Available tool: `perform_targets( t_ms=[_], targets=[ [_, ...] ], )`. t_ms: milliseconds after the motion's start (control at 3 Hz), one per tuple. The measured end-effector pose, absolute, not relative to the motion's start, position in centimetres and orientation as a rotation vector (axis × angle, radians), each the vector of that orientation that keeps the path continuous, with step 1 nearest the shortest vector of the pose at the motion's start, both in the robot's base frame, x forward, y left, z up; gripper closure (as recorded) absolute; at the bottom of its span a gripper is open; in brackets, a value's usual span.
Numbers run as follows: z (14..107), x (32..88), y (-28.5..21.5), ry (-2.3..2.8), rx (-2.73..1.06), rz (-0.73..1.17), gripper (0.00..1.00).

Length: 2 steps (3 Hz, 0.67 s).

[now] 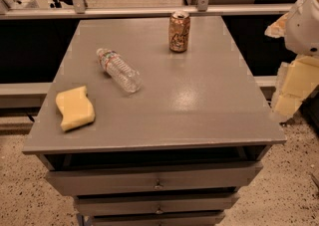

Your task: Place water bottle upright

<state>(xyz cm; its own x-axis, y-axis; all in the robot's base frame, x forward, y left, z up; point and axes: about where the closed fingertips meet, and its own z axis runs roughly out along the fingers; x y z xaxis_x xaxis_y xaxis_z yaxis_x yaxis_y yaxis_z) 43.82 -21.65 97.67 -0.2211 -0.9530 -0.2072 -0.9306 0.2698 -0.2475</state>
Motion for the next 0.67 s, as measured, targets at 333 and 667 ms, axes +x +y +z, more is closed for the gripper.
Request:
perform_targets(
  t_ms=[333, 667],
  targets=[
    [97.7, 43.8, -21.7, 2.230, -1.724, -0.100, 0.00],
    [98.0, 45.3, -19.2, 2.177, -1.743, -0.077, 0.00]
  ],
)
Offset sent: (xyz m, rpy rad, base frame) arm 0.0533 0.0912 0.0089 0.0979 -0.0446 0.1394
